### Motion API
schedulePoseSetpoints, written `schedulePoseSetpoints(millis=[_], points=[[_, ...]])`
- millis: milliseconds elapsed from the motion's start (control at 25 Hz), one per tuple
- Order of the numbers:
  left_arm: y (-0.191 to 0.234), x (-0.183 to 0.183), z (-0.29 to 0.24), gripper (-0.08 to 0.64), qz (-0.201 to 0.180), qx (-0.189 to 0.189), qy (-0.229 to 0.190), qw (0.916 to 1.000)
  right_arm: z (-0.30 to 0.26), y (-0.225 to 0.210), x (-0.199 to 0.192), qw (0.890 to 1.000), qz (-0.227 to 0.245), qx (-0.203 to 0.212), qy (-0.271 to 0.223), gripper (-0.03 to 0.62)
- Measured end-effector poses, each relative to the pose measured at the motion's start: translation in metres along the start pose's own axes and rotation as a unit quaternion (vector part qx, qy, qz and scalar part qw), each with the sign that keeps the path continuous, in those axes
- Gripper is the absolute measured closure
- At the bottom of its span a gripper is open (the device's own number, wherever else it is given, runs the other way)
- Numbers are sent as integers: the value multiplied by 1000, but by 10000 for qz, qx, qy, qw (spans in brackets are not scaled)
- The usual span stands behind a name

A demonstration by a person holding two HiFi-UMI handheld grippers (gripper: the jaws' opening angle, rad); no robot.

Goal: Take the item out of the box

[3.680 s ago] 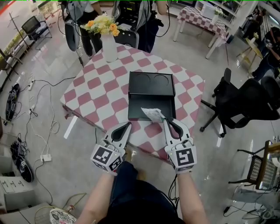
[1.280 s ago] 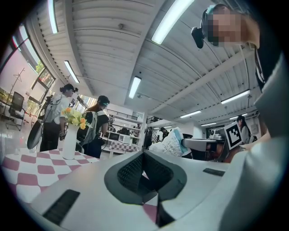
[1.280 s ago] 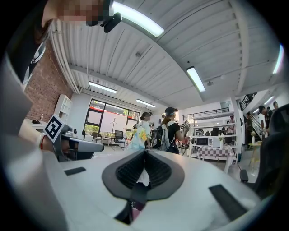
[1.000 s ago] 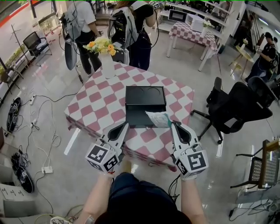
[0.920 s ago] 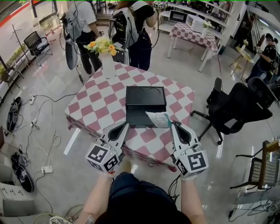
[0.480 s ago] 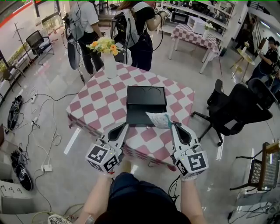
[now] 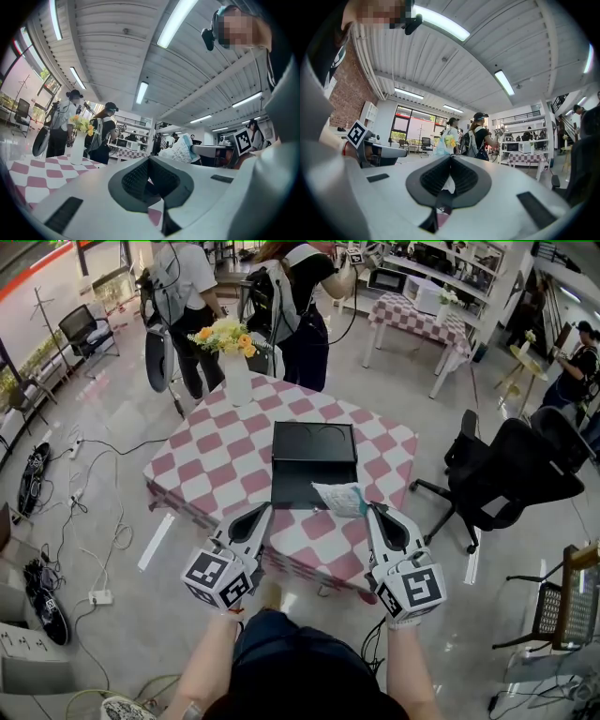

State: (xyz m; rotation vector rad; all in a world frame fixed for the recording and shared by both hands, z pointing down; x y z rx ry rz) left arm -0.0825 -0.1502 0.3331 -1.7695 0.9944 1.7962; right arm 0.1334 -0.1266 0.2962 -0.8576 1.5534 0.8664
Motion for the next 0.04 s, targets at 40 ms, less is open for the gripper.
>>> schedulePoseSetpoints(millis=[40], points=[[-2,-1,0,557,1,-1,3,10000,2,0,-1,10000,-6,-1,-1,588]])
Point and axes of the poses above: the fingertips, and each gripper's own axes: z backward along the fingers, y to its left, x out of its top, the point moved 4 cm from there along z, backward along the fingers, and after that the axes turned 7 degrees about y, right-handed, at the moved point
